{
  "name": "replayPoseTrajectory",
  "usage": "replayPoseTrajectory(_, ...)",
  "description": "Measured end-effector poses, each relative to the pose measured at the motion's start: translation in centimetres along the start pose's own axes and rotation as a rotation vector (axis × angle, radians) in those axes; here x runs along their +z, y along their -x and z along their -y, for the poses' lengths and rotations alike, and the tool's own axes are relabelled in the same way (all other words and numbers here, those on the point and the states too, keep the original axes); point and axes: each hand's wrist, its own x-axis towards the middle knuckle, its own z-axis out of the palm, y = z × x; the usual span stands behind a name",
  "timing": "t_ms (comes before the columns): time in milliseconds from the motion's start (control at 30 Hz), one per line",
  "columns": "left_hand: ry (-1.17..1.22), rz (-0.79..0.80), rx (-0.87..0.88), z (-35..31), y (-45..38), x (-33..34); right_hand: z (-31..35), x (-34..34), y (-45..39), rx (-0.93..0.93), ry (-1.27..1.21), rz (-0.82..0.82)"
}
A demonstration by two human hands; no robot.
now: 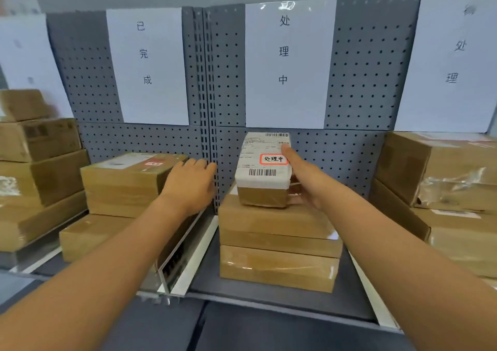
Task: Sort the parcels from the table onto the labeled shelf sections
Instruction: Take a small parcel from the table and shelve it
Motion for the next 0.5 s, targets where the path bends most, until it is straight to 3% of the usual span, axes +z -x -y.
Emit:
replayPoseTrajectory(233,0.006,-0.004,0.005,2.2,-4.6,4.7,0.5,1.1,-6.8,0.053,0.026,-0.026)
replayPoseTrajectory(500,0.030,0.005,0.045,3.4,-7.8,7.4,0.1,1.7,-10.7,0.118,0.130,-0.165)
